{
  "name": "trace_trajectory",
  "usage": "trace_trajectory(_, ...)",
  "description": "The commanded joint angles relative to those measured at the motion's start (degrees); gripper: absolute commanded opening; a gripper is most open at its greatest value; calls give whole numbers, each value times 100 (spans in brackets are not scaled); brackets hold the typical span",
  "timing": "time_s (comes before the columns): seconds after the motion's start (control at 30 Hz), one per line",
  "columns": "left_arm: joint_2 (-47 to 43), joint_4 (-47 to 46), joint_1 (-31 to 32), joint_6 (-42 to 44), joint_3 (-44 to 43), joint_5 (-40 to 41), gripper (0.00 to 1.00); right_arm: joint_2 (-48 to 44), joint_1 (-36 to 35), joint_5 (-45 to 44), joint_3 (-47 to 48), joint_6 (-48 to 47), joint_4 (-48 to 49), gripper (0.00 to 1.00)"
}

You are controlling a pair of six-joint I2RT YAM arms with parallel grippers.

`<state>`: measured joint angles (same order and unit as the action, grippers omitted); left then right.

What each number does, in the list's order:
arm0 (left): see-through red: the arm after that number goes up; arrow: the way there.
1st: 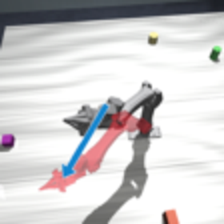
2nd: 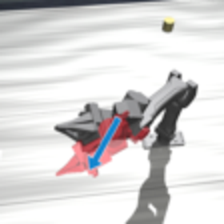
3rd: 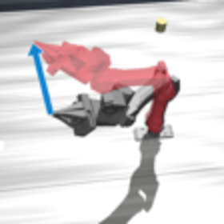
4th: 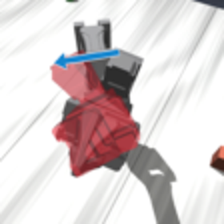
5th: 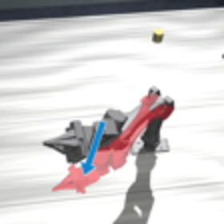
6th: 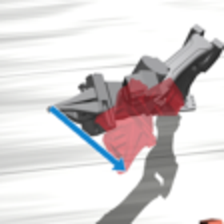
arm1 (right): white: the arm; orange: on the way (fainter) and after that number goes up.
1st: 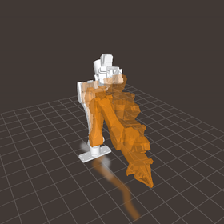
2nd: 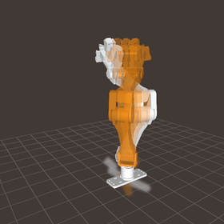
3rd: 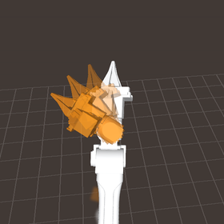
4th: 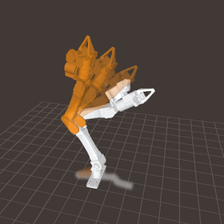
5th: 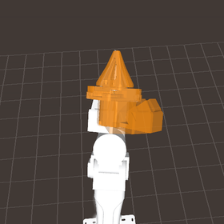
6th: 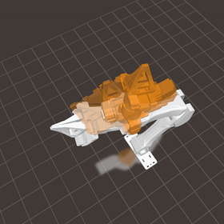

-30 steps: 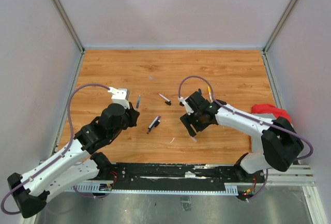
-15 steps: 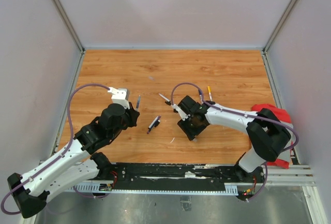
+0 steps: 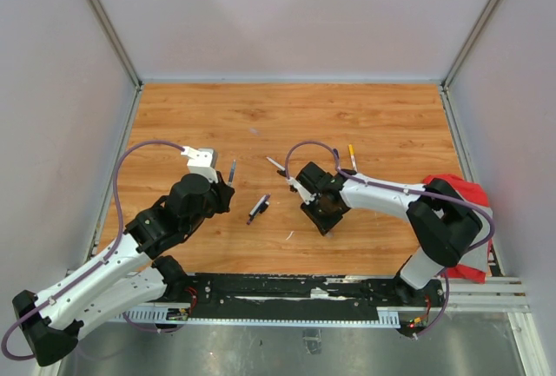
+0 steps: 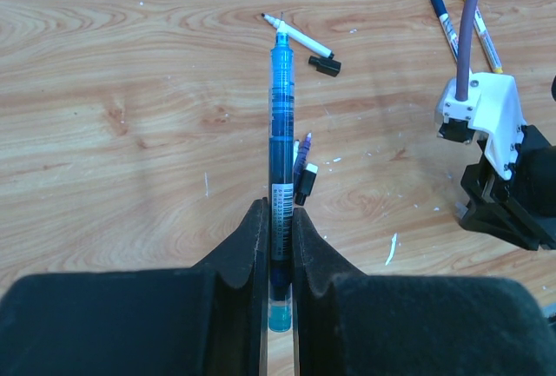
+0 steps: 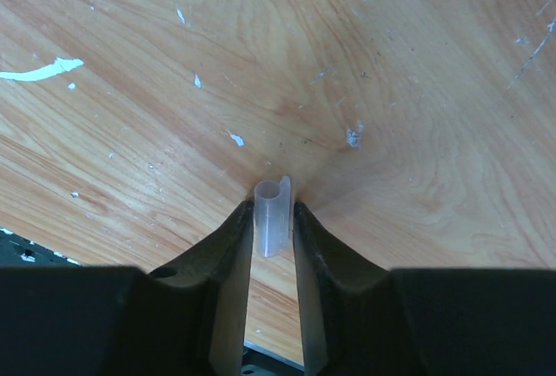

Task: Insert the pens into the pen caps
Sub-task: Adjust the pen cap at the center of the board.

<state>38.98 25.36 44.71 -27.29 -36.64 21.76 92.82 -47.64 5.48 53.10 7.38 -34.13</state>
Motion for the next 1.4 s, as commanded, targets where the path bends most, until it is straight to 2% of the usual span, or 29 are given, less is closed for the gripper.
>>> trace_trajectory(0.0, -22, -152, -32, -27, -72, 34, 0, 107, -79, -176, 11, 212, -227, 23)
trace_trajectory(0.17, -35, -138, -32, -31, -80, 26, 0, -240, -71, -387, -67, 689, 24, 7)
trace_trajectory(0.37, -23, -203, -32, -52, -96, -51, 1, -1042, -14, -398, -322, 1039, 571, 2)
trace_trajectory(0.77, -81, -790, -32, -145, 114, -641, 0, -2776, 191, 46, -1121, 1229, 1776, 1)
trace_trajectory(0.97, 3, -977, -32, 102, 111, -981, 0, -3536, 259, 172, -1416, 1678, 2332, 1)
trace_trajectory(1.13, 14, -1569, 33, 66, 287, -1418, 0, -4076, 267, 249, -1635, 2146, 2775, 1)
trace_trajectory(1.37, 383, -2204, 1086, -58, 434, -908, 0, -4729, 264, 364, -2093, 3062, 3989, 1)
